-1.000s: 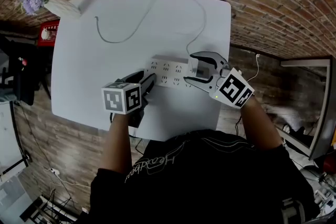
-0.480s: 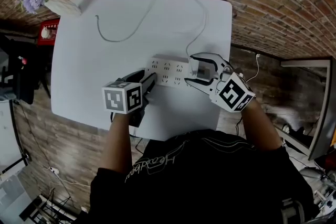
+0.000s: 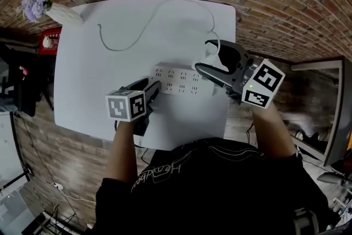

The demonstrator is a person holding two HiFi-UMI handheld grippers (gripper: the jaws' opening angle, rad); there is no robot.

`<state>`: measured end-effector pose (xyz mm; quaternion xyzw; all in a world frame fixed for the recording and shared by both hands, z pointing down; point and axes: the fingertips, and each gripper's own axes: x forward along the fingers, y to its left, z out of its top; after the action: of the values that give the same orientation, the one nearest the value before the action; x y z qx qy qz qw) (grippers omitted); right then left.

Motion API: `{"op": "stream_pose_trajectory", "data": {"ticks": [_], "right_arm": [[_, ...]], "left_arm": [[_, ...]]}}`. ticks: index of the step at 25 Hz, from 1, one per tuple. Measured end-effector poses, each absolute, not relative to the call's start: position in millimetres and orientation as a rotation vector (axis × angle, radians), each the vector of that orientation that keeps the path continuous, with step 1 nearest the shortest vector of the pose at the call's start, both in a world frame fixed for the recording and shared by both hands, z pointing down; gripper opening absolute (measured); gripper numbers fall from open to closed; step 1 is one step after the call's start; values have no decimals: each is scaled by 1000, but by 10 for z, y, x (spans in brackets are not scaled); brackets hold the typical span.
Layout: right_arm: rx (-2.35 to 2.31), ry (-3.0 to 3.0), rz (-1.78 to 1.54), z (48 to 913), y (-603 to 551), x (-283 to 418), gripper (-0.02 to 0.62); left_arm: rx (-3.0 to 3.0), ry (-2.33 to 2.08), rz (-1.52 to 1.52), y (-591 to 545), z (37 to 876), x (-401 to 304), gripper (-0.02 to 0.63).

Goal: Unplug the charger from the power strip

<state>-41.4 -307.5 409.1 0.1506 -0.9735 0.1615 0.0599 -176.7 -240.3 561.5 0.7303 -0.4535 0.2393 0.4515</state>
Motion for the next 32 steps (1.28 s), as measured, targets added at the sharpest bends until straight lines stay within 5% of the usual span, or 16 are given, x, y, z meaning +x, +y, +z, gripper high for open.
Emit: {"op": "stream_pose_trajectory", "data": {"ticks": [6,16,32], "right_arm": [[500,-2983,633,3951,-2913,-338,244],[486,-3045,638,3499,-2271,-166,244],[465,-3097,659,3009,-998,241,244]], "left_arm": [[1851,-1205,630,-2354,5412,-1792,137],[2054,-1215,274,-1965,4280,-1390,64],[2403,-1100,-140,-715,2762,-651,14]]}}
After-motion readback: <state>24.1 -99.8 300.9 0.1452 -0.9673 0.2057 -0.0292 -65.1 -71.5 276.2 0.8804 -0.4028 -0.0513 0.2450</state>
